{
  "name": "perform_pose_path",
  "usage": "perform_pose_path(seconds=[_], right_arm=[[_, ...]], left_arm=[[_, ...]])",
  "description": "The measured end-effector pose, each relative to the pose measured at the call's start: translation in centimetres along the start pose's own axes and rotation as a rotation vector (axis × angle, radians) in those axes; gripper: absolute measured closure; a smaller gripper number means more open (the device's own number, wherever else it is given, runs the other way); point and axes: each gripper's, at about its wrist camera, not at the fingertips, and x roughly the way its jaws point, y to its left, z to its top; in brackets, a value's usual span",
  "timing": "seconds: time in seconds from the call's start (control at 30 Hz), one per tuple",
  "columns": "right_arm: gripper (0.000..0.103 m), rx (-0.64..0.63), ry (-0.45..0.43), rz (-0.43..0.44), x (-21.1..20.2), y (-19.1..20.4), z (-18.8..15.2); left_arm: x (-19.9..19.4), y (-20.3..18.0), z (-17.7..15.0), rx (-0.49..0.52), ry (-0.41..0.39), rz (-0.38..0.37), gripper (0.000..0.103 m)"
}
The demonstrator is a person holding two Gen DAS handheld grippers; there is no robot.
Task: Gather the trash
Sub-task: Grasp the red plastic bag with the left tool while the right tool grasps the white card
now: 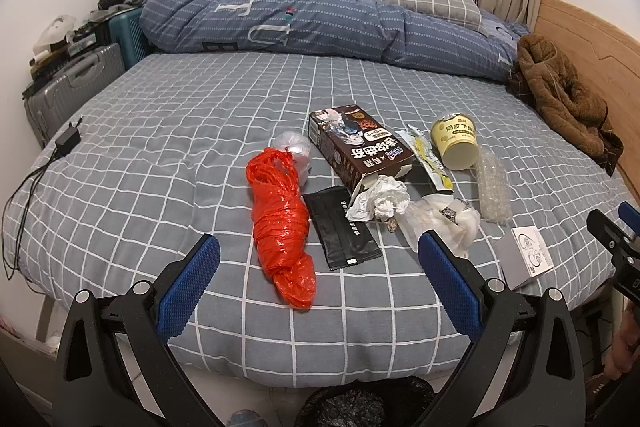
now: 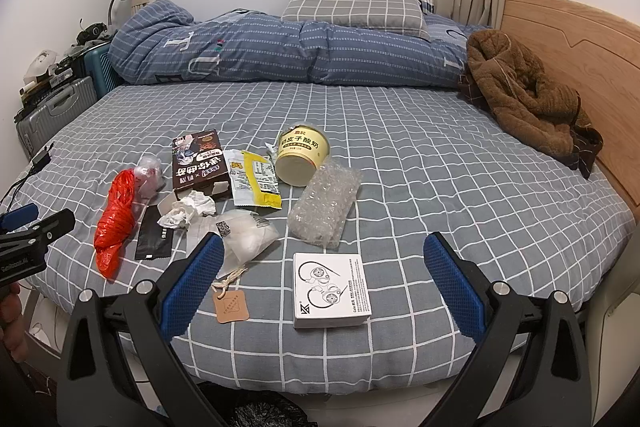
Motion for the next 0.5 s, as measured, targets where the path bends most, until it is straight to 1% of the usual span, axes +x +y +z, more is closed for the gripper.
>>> perform_pose_path(seconds=[0.1,0.27,0.4,0.5], right_arm=[[0.007,-0.008,0.005,0.002,0.6,0.1,-0.3],[0.007,0.001,0.072,-0.012,3.5,-0.8,-1.6],[0.007,0.004,0.106,-0.021,5.3,-1.4,-2.6],[0.007,0.005,0.135,-0.022,6.7,-1.6,-3.3]], left_arm=[[1.0,0.5,0.0,-0.002,0.014,0.020,0.006],[3.8,2.1,0.4,-0.016,0.050,0.064,0.006],[6.4,3.2,0.8,-0.026,0.069,0.090,0.006],[8.5,3.7,1.2,-0.042,0.104,0.088,0.006]])
